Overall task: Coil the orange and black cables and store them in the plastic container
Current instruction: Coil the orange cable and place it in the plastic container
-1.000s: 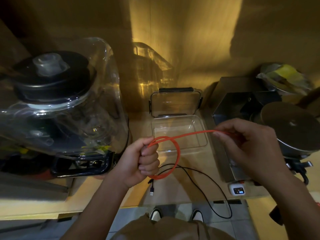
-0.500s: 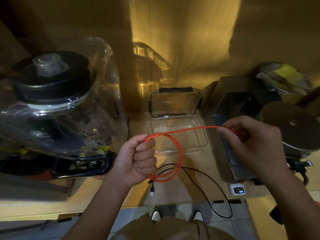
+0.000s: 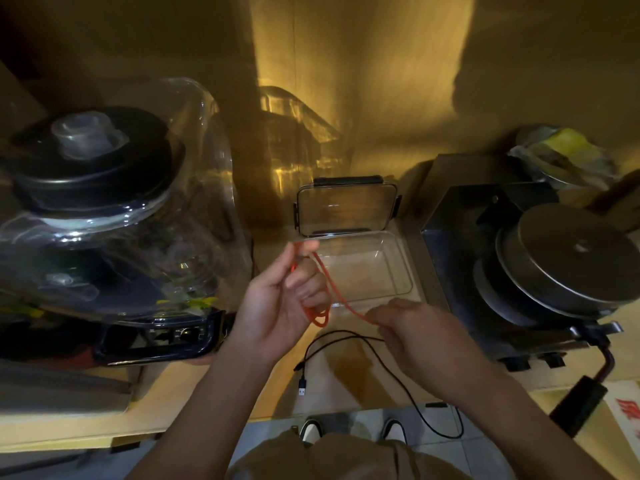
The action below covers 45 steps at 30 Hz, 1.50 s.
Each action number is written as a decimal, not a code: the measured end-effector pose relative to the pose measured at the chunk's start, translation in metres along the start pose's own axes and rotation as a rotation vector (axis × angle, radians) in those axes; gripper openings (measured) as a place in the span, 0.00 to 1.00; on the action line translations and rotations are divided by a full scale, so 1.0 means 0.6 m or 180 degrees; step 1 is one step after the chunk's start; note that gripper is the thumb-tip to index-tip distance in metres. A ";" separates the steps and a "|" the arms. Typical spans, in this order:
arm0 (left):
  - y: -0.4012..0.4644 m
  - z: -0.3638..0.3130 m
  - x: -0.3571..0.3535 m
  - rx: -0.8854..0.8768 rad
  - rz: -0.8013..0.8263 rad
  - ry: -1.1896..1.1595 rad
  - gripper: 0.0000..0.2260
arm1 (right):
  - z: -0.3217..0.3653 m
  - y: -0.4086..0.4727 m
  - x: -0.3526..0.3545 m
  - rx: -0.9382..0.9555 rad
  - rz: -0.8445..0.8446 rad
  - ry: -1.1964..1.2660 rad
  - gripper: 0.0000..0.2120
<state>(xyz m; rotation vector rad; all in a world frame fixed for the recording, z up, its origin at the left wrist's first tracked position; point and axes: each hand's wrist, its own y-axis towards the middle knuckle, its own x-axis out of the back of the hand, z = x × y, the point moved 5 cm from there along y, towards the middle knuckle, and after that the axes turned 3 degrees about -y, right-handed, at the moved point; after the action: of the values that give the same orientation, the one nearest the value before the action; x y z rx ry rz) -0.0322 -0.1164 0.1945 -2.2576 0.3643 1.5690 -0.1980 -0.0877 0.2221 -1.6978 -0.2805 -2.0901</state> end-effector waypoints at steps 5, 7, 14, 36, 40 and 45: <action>0.007 0.016 -0.019 0.0088 -0.0083 0.0685 0.18 | 0.038 0.007 -0.021 0.0469 0.0492 -0.0345 0.22; 0.010 0.019 -0.022 0.0148 -0.0104 0.0840 0.18 | 0.042 0.005 -0.018 0.0640 0.0580 -0.0305 0.27; 0.013 0.048 -0.001 0.0782 -0.0276 0.1977 0.23 | 0.044 0.001 0.052 0.1149 -0.0431 -0.0120 0.15; 0.002 0.075 -0.001 0.1828 0.0644 0.0777 0.19 | -0.044 0.051 0.032 0.0439 -0.0767 0.2708 0.06; 0.000 0.075 0.005 0.1956 0.0616 0.0512 0.14 | -0.048 0.052 0.014 0.0193 -0.0692 0.3539 0.10; 0.002 0.071 0.007 0.1984 0.0576 0.0181 0.14 | -0.046 0.053 -0.009 -0.0412 -0.0107 0.4421 0.13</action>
<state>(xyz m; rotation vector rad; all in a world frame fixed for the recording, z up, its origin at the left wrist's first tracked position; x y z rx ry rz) -0.0673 -0.0988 0.1772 -1.8158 0.9485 1.2374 -0.2070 -0.1265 0.2067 0.0041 0.2703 -2.7631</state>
